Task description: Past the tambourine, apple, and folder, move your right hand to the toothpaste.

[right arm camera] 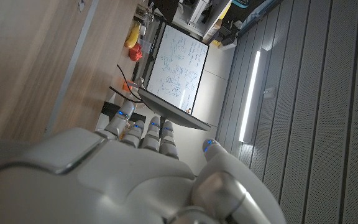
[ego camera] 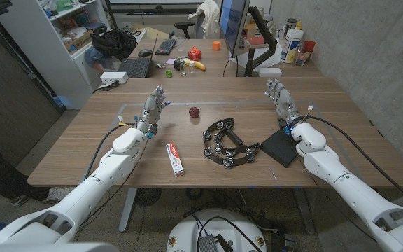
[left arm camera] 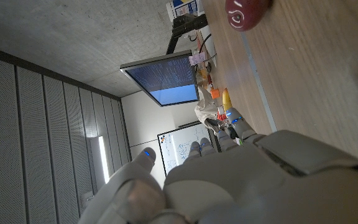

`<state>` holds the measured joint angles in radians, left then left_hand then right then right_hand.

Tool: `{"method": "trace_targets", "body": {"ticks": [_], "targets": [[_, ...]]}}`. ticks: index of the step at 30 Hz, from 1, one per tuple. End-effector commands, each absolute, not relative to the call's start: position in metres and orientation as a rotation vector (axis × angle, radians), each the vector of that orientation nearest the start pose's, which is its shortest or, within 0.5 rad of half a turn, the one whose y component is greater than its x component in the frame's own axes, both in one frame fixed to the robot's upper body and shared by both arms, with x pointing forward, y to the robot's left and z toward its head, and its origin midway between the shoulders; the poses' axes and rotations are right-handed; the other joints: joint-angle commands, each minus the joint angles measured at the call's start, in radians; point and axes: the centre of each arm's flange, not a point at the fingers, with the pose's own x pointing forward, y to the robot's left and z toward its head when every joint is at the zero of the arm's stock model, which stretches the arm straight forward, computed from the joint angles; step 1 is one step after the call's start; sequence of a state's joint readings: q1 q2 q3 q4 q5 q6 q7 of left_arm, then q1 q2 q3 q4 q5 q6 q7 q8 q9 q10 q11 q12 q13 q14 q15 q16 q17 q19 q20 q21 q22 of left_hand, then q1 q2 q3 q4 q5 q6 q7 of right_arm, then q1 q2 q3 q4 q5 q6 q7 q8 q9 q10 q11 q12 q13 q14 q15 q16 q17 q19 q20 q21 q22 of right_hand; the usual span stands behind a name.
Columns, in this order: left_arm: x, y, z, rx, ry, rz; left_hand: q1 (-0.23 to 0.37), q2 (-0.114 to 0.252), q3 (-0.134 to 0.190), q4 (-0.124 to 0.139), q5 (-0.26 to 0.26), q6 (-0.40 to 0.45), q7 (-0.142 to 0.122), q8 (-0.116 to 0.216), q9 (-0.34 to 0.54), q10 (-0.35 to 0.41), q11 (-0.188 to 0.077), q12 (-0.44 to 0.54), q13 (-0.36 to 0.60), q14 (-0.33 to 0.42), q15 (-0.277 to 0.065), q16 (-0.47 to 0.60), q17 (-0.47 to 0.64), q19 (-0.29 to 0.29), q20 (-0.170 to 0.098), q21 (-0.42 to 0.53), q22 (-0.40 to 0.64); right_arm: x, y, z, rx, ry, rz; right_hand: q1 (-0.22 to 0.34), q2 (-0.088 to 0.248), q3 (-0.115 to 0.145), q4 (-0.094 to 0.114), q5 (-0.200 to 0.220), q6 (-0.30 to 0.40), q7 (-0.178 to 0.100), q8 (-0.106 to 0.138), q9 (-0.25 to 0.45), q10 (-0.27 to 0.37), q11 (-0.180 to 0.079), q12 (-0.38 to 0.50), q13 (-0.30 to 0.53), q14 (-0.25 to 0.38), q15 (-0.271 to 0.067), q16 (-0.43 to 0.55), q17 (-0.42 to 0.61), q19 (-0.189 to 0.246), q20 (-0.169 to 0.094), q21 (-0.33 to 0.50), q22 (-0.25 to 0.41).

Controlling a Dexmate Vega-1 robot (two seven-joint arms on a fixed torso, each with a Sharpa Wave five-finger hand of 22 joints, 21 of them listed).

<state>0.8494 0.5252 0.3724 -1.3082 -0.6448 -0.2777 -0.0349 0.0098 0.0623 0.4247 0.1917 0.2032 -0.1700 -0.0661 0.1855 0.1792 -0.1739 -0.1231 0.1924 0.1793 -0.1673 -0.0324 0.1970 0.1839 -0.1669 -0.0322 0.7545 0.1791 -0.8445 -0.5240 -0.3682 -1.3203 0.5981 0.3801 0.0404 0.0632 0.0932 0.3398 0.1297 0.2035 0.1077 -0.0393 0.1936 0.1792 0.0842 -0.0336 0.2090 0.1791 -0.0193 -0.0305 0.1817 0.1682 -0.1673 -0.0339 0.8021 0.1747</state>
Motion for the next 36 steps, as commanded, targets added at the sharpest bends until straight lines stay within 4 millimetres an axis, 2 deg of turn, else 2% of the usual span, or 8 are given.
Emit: {"method": "trace_targets", "body": {"ticks": [1,36], "targets": [[0.653,0.297,-0.033,-0.018,-0.577,-0.212,-0.003,0.117,0.005,0.000,0.005,-0.185,-0.006,0.006,0.005,-0.170,-0.002,0.006,0.003,-0.210,-0.060,0.008,0.005,-0.208,-0.101,0.002,0.006,0.632,-0.282,-0.002,-0.043,-0.744,0.248,0.011,0.065,0.004,-0.006,0.004,0.006,-0.002,0.002,0.005,0.014,-0.005,0.007,0.003,0.011,-0.056,0.009,0.003,-0.009,-0.099,-0.002,0.002],[0.653,0.298,-0.029,-0.010,-0.584,-0.215,-0.003,0.115,0.004,-0.001,0.005,-0.184,-0.007,0.004,0.005,-0.170,-0.007,0.004,0.004,-0.210,-0.061,0.006,0.005,-0.207,-0.101,-0.004,0.005,0.609,-0.268,0.017,-0.124,-0.861,0.312,0.016,0.064,0.003,-0.009,0.001,0.014,-0.004,0.001,0.005,0.022,-0.008,0.006,0.003,0.018,-0.055,0.009,0.005,-0.001,-0.104,-0.011,0.002]]}}
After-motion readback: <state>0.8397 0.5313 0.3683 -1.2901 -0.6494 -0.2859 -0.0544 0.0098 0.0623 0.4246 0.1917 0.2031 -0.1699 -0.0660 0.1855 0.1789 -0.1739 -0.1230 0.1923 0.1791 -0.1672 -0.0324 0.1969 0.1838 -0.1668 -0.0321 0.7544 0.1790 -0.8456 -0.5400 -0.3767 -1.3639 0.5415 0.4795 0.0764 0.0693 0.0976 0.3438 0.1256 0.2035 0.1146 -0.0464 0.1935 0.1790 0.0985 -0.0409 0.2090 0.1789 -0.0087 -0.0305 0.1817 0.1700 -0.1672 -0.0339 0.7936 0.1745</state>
